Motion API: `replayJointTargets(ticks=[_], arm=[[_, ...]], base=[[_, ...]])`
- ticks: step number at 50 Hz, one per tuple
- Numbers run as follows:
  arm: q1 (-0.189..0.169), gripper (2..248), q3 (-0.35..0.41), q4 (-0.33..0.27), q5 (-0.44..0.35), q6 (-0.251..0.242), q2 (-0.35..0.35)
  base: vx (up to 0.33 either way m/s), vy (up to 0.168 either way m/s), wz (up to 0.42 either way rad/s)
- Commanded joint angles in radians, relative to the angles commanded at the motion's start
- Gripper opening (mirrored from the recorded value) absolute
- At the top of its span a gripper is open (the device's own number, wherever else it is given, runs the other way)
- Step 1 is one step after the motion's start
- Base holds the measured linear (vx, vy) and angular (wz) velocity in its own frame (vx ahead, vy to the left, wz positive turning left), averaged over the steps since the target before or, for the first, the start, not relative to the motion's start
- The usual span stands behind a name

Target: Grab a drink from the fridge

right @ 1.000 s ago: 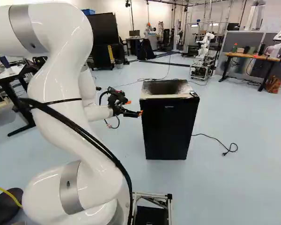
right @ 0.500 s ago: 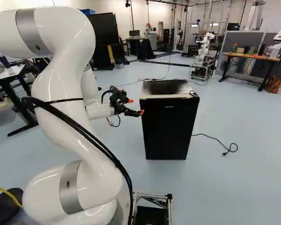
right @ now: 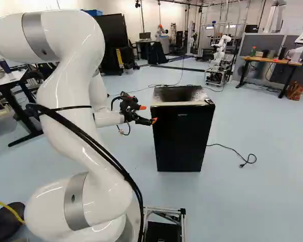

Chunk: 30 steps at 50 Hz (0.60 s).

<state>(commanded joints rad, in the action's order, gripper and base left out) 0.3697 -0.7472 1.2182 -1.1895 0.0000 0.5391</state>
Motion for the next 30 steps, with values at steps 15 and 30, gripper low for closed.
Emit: replayJointTargets(ticks=[15, 30], arm=[[-0.011, 247, -0.014, 0.027, -0.01, 0.0, 0.009], [-0.017, 247, -0.031, 0.03, -0.011, 0.0, 0.02]], base=[[0.0, 0.0, 0.0], [0.0, 0.0, 0.0]])
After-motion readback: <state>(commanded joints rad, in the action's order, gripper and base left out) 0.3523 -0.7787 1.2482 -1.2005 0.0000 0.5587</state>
